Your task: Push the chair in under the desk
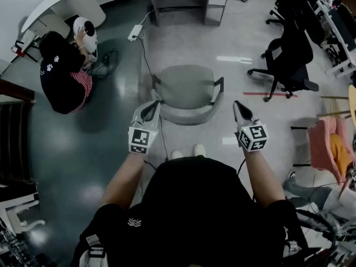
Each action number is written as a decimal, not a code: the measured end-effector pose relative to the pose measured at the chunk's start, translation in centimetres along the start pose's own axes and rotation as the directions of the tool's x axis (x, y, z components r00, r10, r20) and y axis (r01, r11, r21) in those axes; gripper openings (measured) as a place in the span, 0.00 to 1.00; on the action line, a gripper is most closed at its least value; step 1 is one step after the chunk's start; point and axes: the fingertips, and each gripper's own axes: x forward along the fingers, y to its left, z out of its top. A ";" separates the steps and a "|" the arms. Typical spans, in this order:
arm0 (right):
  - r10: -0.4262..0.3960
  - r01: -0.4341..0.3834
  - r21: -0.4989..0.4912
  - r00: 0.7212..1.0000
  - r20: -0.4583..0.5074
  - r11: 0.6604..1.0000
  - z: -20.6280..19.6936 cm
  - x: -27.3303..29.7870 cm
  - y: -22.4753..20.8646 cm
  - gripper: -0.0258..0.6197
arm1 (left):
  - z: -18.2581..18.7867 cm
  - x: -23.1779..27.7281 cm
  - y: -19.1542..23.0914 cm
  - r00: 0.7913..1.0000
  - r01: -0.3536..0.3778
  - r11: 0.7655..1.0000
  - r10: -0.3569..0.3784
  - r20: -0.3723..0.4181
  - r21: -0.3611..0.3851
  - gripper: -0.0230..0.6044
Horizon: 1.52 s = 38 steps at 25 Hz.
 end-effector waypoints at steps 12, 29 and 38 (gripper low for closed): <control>-0.003 0.000 -0.048 0.999 -0.055 0.999 -2.8 0.4 4.7 0.04 | -4.5 -1.4 0.2 0.994 0.100 0.995 -0.099 -0.047 0.021 0.05; 0.323 -0.519 -0.234 0.764 -0.558 0.822 -19.7 7.5 10.8 0.43 | -18.7 4.6 -7.6 0.807 0.517 0.835 -0.400 -0.435 0.191 0.33; 0.291 -0.685 -0.283 0.595 -0.749 0.671 -26.3 10.8 10.8 0.46 | -24.8 7.2 -11.5 0.638 0.723 0.650 -0.499 -0.587 0.233 0.50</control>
